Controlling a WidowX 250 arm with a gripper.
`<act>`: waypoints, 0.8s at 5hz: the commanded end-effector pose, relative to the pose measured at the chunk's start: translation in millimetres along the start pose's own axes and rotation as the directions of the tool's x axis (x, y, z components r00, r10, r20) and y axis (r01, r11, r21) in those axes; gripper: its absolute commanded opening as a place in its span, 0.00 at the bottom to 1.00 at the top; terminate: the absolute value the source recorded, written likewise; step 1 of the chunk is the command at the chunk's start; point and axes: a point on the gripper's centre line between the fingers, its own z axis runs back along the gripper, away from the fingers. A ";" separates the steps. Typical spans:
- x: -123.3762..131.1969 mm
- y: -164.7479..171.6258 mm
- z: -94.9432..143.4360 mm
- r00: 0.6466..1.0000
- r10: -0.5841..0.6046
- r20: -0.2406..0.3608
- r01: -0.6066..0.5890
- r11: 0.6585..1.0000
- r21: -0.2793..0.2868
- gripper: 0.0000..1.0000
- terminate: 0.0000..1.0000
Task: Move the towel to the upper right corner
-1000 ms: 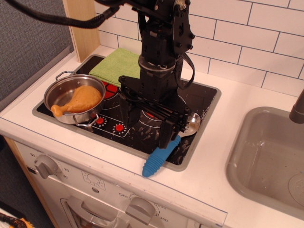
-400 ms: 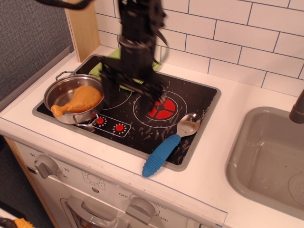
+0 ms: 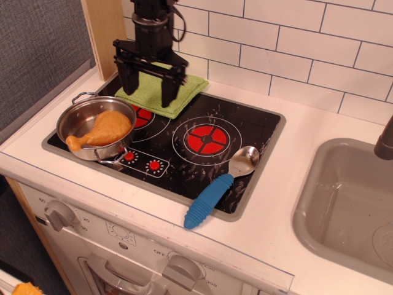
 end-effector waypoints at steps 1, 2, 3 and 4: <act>52.8 9.5 17.3 0.996 -0.009 0.085 0.008 1.000 0.016 1.00 0.00; 57.5 8.5 10.2 0.997 -0.012 0.076 0.010 1.000 0.023 1.00 0.00; 49.8 1.1 -13.7 1.000 -0.023 0.003 0.023 0.999 0.029 1.00 0.00; 36.1 -11.4 -32.8 0.996 -0.051 -0.068 0.053 0.998 0.036 1.00 0.00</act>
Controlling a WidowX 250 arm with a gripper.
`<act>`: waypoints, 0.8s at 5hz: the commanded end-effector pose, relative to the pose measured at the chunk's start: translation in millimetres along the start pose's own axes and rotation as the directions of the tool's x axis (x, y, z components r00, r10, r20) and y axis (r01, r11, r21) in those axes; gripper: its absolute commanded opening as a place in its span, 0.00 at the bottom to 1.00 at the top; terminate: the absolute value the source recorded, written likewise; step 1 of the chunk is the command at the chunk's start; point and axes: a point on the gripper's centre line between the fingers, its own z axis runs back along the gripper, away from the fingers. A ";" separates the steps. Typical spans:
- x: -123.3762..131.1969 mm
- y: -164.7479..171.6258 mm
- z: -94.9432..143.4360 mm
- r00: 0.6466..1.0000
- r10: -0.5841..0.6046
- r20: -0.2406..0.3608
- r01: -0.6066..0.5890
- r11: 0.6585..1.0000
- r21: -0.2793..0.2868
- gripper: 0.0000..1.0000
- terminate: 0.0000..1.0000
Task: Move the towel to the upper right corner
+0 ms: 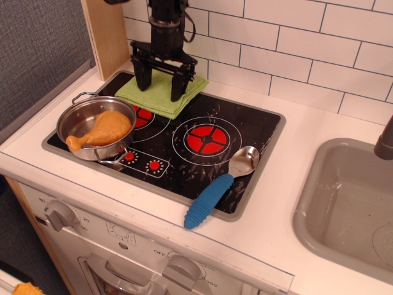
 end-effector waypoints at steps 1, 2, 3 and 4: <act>-17.6 -35.6 -5.8 0.999 -0.036 -0.033 0.035 0.999 -0.010 1.00 0.00; -14.1 -81.0 8.8 0.998 -0.066 0.011 0.066 0.998 -0.014 1.00 0.00; -7.9 -129.5 27.4 0.994 -0.093 0.064 0.094 0.995 -0.020 1.00 0.00; 3.3 -178.5 38.5 0.994 -0.079 0.078 0.083 0.995 -0.050 1.00 0.00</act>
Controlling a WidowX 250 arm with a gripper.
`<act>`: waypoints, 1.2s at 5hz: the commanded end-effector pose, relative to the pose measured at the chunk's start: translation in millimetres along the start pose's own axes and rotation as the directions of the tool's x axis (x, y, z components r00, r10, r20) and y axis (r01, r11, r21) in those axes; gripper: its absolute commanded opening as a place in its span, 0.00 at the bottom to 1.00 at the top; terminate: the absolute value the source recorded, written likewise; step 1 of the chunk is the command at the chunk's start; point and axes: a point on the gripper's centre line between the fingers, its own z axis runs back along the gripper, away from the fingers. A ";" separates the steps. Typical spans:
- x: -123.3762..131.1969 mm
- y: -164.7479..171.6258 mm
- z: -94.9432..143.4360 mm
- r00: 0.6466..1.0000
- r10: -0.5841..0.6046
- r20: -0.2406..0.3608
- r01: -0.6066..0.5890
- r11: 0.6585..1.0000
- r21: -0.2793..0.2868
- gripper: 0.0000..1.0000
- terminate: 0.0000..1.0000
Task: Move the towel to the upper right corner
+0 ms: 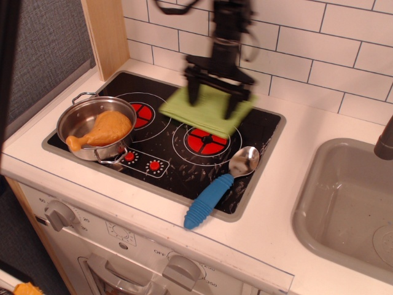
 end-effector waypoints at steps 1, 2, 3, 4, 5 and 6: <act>16.6 -88.8 27.8 0.999 0.019 0.034 -0.019 1.000 -0.023 1.00 0.00; 14.8 -83.4 29.3 0.998 0.065 0.018 -0.065 0.998 -0.022 1.00 0.00; 15.0 -67.0 43.8 0.995 0.086 0.056 -0.084 0.996 -0.038 1.00 0.00; 12.3 -54.9 82.8 0.985 0.081 0.154 -0.074 0.996 -0.050 1.00 0.00; 2.6 -47.8 113.7 0.972 0.053 0.230 -0.041 0.998 -0.056 1.00 0.00; -6.1 -46.6 119.7 0.971 0.018 0.237 -0.008 0.999 -0.043 1.00 0.00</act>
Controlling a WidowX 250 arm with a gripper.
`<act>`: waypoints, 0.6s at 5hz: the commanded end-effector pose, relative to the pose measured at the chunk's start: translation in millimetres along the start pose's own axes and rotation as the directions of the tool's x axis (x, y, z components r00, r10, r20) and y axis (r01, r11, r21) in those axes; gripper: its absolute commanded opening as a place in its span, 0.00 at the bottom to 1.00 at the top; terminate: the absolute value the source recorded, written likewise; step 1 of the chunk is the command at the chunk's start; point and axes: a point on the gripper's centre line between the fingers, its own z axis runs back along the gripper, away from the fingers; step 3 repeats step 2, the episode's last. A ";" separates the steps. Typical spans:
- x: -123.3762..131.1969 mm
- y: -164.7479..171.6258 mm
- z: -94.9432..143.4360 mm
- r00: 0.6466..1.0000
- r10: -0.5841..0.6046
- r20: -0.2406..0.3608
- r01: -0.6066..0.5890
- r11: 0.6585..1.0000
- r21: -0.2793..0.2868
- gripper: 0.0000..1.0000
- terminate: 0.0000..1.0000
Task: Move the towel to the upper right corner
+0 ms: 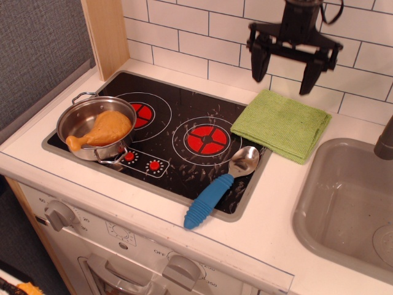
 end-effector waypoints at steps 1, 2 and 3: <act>-1.8 5.8 38.0 0.996 -0.029 0.085 0.029 1.000 -0.002 1.00 0.00; -1.8 5.8 38.0 0.996 -0.029 0.085 0.029 1.000 -0.002 1.00 1.00; -1.8 5.8 38.0 0.996 -0.029 0.085 0.029 1.000 -0.002 1.00 1.00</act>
